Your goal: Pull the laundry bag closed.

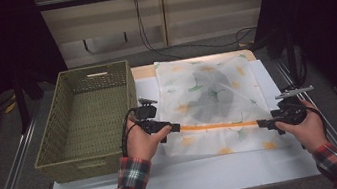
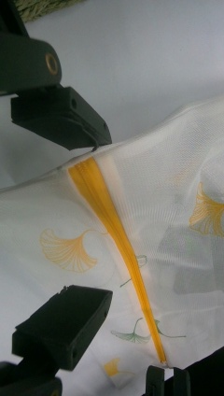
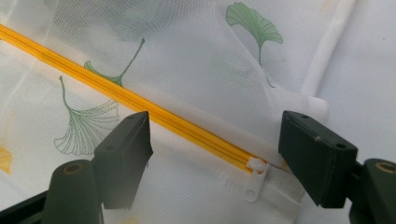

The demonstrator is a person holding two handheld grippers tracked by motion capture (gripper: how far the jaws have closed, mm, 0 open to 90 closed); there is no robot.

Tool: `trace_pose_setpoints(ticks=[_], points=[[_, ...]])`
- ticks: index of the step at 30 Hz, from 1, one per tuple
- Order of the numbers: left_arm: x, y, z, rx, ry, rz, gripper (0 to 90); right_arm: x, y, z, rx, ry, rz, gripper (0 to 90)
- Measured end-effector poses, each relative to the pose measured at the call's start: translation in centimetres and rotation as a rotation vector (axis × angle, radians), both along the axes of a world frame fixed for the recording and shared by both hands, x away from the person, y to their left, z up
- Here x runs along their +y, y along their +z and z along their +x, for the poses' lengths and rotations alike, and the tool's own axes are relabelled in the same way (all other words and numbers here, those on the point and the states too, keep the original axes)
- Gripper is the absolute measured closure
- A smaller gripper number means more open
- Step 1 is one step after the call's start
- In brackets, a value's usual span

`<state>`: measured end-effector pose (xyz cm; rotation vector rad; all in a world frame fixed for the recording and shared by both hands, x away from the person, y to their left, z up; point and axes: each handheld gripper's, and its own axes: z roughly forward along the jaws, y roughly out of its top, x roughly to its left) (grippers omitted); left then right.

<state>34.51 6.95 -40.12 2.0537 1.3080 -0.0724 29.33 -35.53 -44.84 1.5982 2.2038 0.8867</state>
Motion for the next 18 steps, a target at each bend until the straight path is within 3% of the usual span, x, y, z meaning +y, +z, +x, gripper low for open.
trace_pose_setpoints(ticks=[9, 18], points=[[-0.6, 0.2, 0.0, -0.044, -0.031, 0.012, 10.7, 0.1, 0.1, -0.1, -0.009, 0.009, 0.006, 23.3], [-1.2, 0.0, 0.1, -0.06, -0.084, -0.017, 8.8, 0.4, 0.3, 0.0, -0.018, 0.021, 0.019, 22.5]])
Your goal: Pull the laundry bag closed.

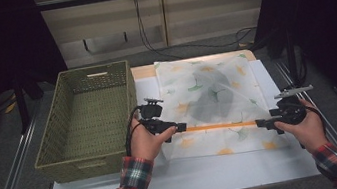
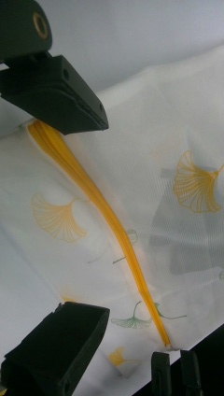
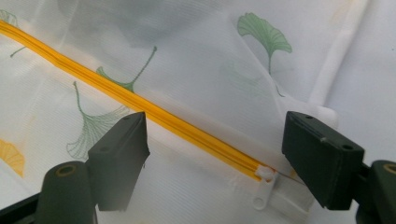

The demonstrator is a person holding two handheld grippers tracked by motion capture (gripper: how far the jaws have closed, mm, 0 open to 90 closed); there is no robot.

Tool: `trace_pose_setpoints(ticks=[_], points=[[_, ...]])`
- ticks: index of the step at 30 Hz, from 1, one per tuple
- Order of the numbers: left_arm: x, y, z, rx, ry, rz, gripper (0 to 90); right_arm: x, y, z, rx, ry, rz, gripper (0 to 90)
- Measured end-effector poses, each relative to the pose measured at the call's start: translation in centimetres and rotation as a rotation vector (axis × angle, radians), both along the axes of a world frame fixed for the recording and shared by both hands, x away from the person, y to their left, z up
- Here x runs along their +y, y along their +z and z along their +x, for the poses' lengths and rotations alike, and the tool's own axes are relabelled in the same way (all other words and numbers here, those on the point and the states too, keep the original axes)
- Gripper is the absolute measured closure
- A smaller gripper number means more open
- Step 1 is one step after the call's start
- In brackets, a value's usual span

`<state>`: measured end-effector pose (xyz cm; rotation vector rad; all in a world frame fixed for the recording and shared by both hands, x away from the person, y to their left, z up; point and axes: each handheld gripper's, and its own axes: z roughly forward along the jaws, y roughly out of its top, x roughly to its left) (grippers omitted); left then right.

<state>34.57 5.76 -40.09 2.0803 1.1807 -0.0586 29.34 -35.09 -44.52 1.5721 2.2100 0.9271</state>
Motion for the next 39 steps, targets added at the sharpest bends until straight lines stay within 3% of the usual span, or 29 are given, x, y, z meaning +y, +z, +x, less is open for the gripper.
trace_pose_setpoints(ticks=[1, 13, 18, 26, 30, 33, 39], points=[[-0.2, 0.0, 0.0, 0.0, 0.006, -0.016, 8.8, 0.1, 0.0, -0.1, 0.004, -0.002, 0.002, 22.1], [-0.6, -0.5, 0.1, 0.012, -0.019, -0.032, 8.7, 0.1, 0.0, 0.5, -0.003, 0.005, 0.03, 20.6], [-0.6, -0.9, -0.7, 0.011, -0.011, -0.04, 9.0, 0.1, 0.3, 0.3, -0.009, 0.018, 0.038, 19.9], [-2.1, -1.5, -1.1, 0.029, -0.083, -0.054, 8.7, 1.0, 0.6, -0.1, -0.026, 0.057, 0.046, 18.8], [-2.8, -1.5, -1.1, 0.026, -0.094, -0.08, 9.0, 1.2, 0.4, -0.4, -0.028, 0.069, 0.052, 18.7], [-3.2, -1.7, -1.1, 0.018, -0.104, -0.081, 9.1, 1.4, 0.3, -0.6, -0.014, 0.064, 0.057, 18.6], [-4.1, -2.0, -1.0, 0.025, -0.135, -0.082, 8.8, 1.8, 0.3, -1.1, -0.03, 0.089, 0.061, 18.2]])
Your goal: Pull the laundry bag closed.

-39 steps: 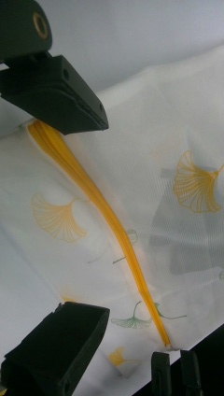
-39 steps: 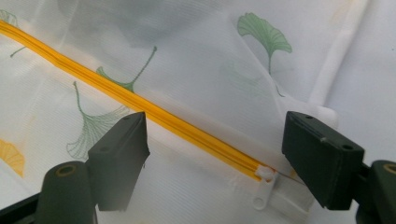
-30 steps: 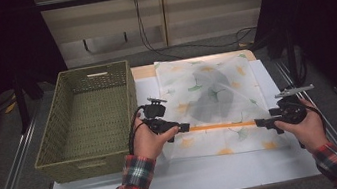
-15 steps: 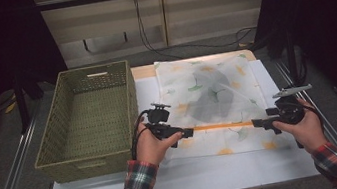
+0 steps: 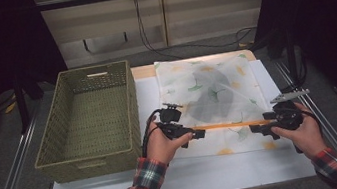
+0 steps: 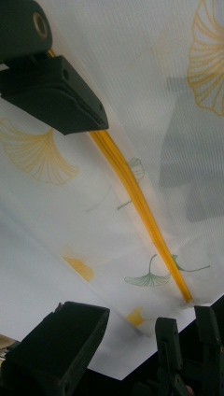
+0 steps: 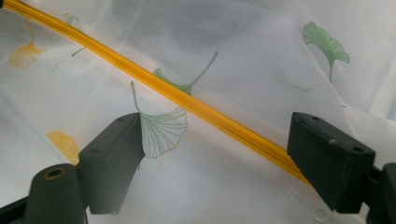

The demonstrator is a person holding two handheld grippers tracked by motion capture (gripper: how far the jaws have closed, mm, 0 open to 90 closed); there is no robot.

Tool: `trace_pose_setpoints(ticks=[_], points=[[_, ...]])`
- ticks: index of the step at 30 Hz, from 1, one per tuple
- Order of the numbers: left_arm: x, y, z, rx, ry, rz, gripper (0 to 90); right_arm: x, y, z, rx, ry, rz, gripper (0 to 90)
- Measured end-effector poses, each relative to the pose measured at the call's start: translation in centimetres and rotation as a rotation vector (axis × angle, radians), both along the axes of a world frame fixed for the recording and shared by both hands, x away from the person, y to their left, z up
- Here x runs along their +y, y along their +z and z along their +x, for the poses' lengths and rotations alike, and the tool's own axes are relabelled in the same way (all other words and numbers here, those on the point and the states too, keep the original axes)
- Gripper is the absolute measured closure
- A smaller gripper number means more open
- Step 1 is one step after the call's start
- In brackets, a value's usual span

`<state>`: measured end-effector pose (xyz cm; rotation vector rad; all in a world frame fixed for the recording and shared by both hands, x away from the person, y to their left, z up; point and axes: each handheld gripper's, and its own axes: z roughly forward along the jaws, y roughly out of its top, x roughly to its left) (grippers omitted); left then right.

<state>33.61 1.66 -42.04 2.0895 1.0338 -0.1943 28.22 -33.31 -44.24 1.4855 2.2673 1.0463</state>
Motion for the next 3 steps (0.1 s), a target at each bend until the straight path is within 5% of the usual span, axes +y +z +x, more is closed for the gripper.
trace_pose_setpoints(ticks=[3], points=[[-0.22, 0.03, 0.21, -0.001, -0.012, -0.001, 8.8, -0.02, 0.01, -0.14, -0.004, -0.006, 0.005, 17.9]])
